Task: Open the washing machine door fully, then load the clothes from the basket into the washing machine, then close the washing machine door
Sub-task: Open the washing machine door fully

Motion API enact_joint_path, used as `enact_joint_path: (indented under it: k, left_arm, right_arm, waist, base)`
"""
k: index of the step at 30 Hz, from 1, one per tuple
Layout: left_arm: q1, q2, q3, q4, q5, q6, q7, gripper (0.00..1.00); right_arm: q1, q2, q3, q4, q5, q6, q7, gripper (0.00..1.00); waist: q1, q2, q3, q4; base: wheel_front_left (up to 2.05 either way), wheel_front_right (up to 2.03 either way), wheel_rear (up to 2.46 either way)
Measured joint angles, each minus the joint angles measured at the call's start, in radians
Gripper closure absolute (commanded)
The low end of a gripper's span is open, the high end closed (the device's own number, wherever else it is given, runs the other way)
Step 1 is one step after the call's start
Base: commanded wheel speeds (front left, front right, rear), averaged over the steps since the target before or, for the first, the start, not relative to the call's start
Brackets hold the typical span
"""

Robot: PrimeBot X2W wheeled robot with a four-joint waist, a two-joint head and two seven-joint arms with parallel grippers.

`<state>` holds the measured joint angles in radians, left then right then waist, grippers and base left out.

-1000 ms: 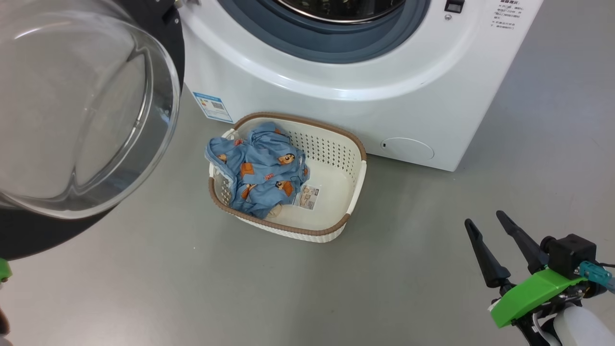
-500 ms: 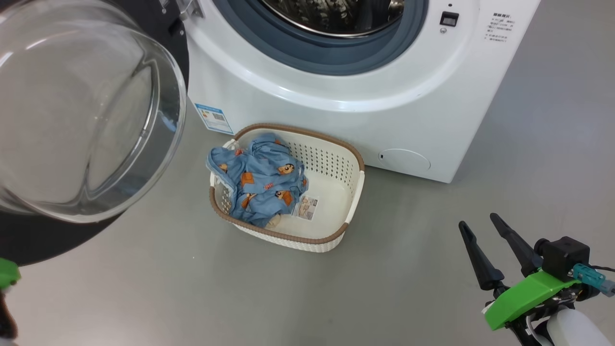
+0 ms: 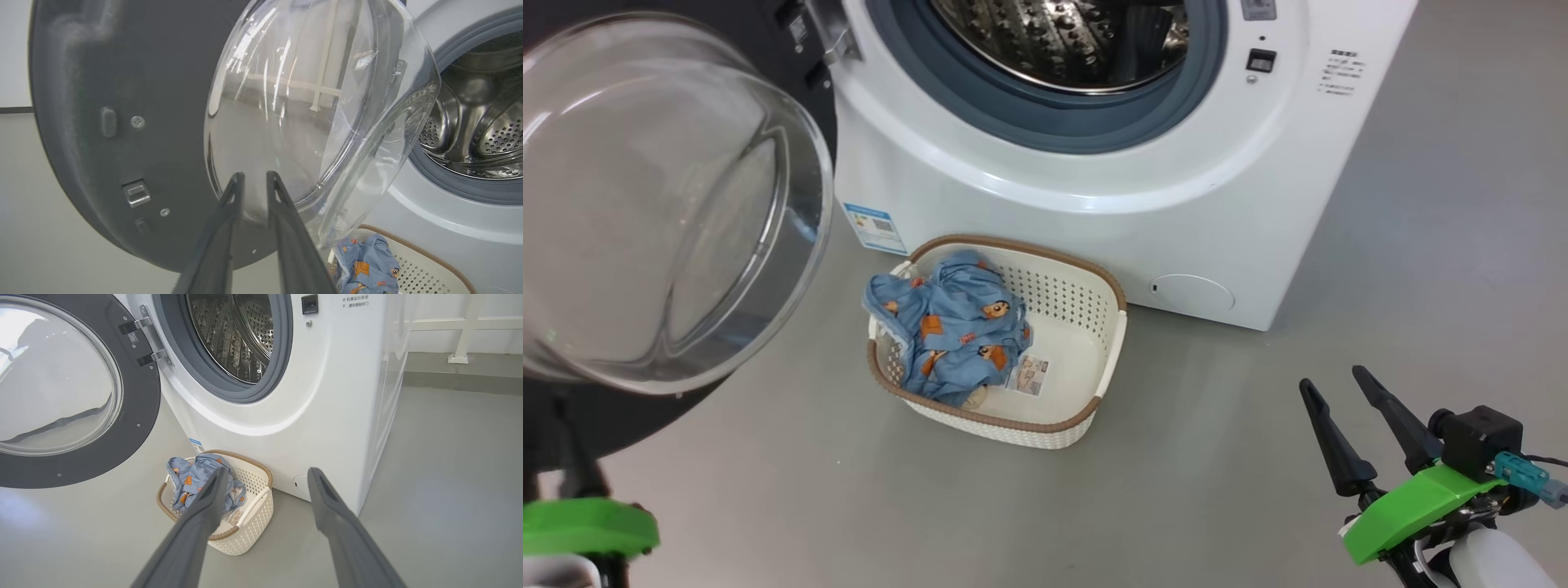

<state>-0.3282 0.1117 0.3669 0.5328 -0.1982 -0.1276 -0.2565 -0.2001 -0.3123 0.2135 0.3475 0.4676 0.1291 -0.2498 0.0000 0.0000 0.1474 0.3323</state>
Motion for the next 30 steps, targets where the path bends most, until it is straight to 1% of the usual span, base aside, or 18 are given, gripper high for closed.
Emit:
enact_joint_path:
  k: [8, 14, 20, 30]
  left_arm:
    - [0.114, -0.004, -0.114, -0.124, -0.056, 0.000, 0.000, 0.00]
    - [0.156, -0.002, -0.215, -0.177, -0.135, 0.000, 0.000, 0.00]
    - [0.202, 0.025, -0.311, -0.237, -0.179, 0.000, 0.000, 0.00]
    - [0.265, 0.059, -0.406, -0.322, -0.214, 0.000, 0.000, 0.00]
  right_arm:
    - [0.023, 0.009, -0.022, -0.012, 0.000, 0.000, 0.000, 0.00]
    - [0.024, 0.020, -0.036, -0.017, 0.000, 0.000, 0.000, 0.00]
    - [0.035, 0.026, -0.056, -0.025, 0.000, 0.000, 0.000, 0.00]
    - [0.038, 0.030, -0.077, -0.031, 0.000, 0.000, 0.000, 0.00]
  waist:
    - [0.0000, 0.0000, -0.006, -0.058]
    - [0.0000, 0.0000, -0.008, -0.113]
    - [0.0000, 0.0000, -0.007, -0.179]
    - [0.0000, 0.0000, -0.016, -0.288]
  base:
    - [0.00, 0.00, 0.00]
    - [0.00, 0.00, 0.00]
    - [0.00, 0.00, 0.00]
    - [0.00, 0.00, 0.00]
